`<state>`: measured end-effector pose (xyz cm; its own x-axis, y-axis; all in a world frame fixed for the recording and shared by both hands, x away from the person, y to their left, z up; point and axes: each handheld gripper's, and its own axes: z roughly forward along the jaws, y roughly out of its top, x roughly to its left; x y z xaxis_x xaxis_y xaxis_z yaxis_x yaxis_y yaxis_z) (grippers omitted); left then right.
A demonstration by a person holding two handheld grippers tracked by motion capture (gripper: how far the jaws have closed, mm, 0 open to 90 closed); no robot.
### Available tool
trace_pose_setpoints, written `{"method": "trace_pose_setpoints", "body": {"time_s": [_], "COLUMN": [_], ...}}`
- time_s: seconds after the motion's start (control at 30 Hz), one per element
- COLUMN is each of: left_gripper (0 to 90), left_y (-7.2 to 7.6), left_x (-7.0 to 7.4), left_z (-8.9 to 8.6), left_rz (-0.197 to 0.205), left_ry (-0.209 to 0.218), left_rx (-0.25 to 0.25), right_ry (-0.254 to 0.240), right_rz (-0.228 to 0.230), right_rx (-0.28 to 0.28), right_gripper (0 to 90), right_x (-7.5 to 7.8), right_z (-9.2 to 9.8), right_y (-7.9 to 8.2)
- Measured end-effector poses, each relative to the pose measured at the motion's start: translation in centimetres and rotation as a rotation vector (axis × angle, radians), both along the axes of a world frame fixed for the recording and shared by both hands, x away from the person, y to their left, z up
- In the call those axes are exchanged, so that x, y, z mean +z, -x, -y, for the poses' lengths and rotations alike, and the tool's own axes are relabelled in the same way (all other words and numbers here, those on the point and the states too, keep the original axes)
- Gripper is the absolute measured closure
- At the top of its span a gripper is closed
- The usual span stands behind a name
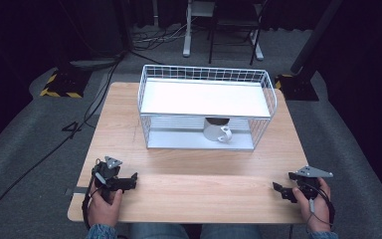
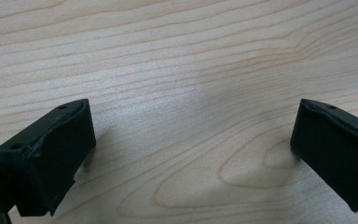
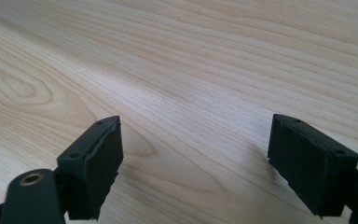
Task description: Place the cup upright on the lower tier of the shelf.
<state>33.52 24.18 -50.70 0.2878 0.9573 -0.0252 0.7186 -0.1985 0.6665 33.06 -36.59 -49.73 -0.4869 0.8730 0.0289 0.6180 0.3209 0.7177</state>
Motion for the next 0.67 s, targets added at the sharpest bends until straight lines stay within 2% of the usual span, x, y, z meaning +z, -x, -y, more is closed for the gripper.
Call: {"method": "trace_pose_setpoints", "body": {"time_s": [0.23, 0.33, 0.53, 0.67], "left_gripper": [0.2, 0.2, 0.2, 0.2], "left_y": [0.0, 0.0, 0.0, 0.0], "left_x": [0.0, 0.0, 0.0, -0.01], "left_z": [0.0, 0.0, 0.0, 0.0], "left_rz": [0.0, 0.0, 0.0, 0.0], "left_ry": [0.0, 0.0, 0.0, 0.0], "left_rx": [0.0, 0.0, 0.0, 0.0], "right_ry": [0.028, 0.019, 0.024, 0.023], "right_rz": [0.024, 0.042, 0.034, 0.037], "right_rx": [0.014, -0.008, -0.003, -0.008], "right_gripper": [16.1, 15.0, 10.4, 10.4], "right_x": [-0.56, -0.77, -0.82, -0.84], "right_z": [-0.3, -0.59, -0.86, -0.9], "right_y": [0.09, 0.16, 0.07, 0.11]}}
